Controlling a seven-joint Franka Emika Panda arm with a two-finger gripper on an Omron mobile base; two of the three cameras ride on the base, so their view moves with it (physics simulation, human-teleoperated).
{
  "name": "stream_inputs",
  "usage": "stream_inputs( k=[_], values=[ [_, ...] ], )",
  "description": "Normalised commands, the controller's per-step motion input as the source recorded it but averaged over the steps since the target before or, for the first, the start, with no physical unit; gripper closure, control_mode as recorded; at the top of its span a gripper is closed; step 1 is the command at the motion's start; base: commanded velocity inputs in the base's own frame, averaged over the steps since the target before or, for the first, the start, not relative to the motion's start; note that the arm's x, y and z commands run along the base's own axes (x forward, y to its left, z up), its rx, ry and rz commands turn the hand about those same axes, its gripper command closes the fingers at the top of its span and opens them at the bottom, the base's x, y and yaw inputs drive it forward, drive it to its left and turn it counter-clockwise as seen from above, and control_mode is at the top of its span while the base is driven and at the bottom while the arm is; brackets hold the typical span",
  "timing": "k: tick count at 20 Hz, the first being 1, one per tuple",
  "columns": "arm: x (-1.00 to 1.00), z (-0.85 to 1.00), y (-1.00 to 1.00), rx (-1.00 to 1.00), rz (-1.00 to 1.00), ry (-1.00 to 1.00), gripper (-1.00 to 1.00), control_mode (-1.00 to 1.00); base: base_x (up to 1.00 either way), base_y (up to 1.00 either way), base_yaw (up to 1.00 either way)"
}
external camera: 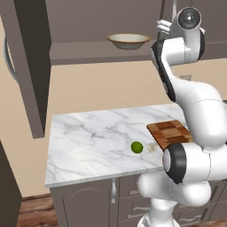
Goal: Open the cabinet. Place the bowl and condiment on the counter. Then place the lime and garlic on the cutting board.
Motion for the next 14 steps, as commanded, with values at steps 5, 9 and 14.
stream_inputs(
  k=[5, 9, 14],
  values=[
    [-0.35, 0.0, -0.72, 0.0, -0.17, 0.07, 1.0, -1.0, 0.0, 0.0, 0.0],
    [-0.47, 0.0, -0.79, 0.0, -0.13, 0.04, 1.0, -1.0, 0.0, 0.0, 0.0],
    [-0.65, 0.0, -0.79, 0.0, -0.11, 0.0, 1.0, -1.0, 0.0, 0.0, 0.0]
  ],
)
